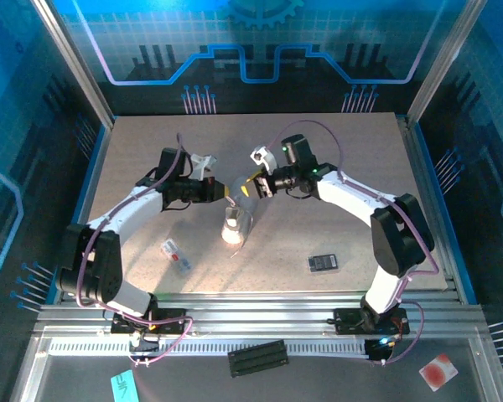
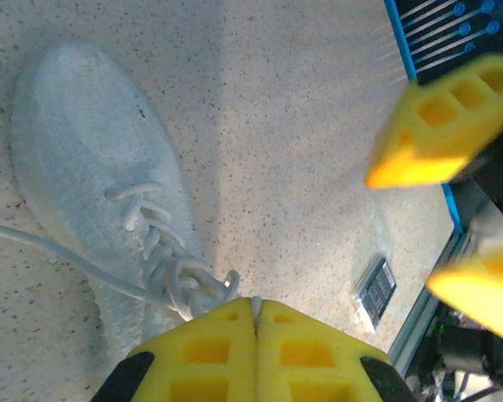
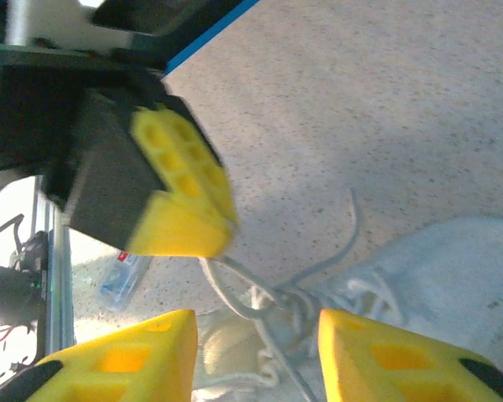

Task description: Tie the shoes

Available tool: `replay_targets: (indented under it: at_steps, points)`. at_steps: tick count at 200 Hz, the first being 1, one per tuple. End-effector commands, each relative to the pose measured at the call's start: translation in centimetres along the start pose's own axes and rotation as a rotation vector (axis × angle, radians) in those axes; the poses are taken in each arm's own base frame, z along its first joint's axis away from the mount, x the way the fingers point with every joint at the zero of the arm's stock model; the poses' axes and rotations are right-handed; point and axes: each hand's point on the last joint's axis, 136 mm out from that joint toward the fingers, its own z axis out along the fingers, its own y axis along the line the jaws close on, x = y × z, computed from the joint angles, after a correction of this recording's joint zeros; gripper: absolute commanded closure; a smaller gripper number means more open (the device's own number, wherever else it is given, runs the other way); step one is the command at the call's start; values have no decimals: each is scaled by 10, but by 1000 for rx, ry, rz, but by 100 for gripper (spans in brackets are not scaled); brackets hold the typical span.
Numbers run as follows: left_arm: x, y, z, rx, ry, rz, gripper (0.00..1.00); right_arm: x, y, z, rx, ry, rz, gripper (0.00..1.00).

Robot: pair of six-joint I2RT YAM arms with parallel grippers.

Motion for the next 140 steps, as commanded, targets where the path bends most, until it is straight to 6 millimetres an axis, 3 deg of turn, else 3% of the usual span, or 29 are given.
replay_targets:
  at_steps: [1,39,140]
  points:
    - [-9,-11,-17,-22,-8,125,100,13,-15,13,3,70,79,60]
    - [-6,-10,-20,-33,27,183,100,28,-27,38,-21,197,63,61]
    - [3,-3,-18,-40,68,238,100,51,-21,74,-152,325,-5,59]
